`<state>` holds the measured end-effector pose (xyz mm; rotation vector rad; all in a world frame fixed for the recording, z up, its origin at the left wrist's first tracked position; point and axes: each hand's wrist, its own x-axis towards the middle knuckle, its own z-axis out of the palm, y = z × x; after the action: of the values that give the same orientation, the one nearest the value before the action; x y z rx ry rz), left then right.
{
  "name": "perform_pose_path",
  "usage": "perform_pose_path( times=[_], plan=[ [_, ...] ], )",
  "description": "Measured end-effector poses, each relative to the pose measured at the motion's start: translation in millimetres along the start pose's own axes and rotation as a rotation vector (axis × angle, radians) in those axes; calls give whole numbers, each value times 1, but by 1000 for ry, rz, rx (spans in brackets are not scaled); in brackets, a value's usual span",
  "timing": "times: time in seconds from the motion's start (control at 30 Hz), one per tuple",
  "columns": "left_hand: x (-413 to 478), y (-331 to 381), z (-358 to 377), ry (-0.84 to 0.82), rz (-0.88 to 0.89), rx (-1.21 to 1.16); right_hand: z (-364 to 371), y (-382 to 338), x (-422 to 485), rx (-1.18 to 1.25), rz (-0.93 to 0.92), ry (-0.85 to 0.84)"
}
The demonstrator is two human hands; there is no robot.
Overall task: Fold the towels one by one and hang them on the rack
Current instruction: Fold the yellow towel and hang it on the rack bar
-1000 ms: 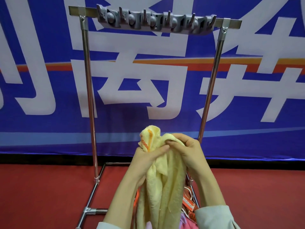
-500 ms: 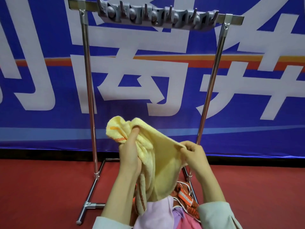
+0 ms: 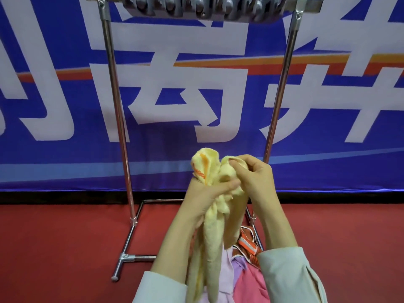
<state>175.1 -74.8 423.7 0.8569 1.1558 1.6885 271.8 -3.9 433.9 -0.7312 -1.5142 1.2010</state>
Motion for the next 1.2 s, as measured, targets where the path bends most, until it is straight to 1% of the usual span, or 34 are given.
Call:
perform_pose_path(
  times=[0.07, 0.1, 0.17, 0.23, 0.3, 0.37, 0.5, 0.6, 0.67, 0.77, 0.83, 0.9, 0.97, 1.03, 1.13, 1.2],
  plan=[
    [2, 2, -2, 136, 12, -72, -6, 0, 0, -20, -3, -8],
    [2, 3, -3, 166, 19, -122, -10, 0, 0, -44, -4, -33],
    [0, 8, -1, 184, 23, -180, -17, -2, -1, -85, -5, -148],
    [-3, 17, 4, 203, 24, -218, -23, -3, -4, -74, 17, -283],
    [-5, 26, 10, 197, 28, -277, -28, -2, -6, -50, 70, -359],
    [-7, 32, 14, 206, 39, -299, -32, 0, -8, -71, 108, -344],
    [-4, 33, 5, 266, 54, -366, -44, 9, -5, -164, 114, -200],
    [2, 27, -7, 286, 47, -388, -43, 10, -6, 30, 155, -141],
    [6, 16, -9, 284, -6, -333, -37, 4, -5, 162, 160, -120],
    [14, -7, -4, 301, -127, -186, -29, -1, -3, 333, 143, -178],
    [19, -16, 0, 317, -164, -148, -23, 0, -2, 411, 140, -251],
    [24, -16, 3, 263, -175, -251, -18, 2, -3, 433, 152, -323],
    [27, -14, 3, 197, -180, -360, -13, 6, -4, 404, 176, -387],
    [28, -15, 1, 192, -155, -384, -9, 10, -4, 359, 160, -419],
    [28, -14, 0, 228, -88, -379, -2, 13, -4, 266, 106, -334],
    [27, -13, 2, 241, -31, -340, 1, 17, -3, 271, 101, -252]
  ],
)
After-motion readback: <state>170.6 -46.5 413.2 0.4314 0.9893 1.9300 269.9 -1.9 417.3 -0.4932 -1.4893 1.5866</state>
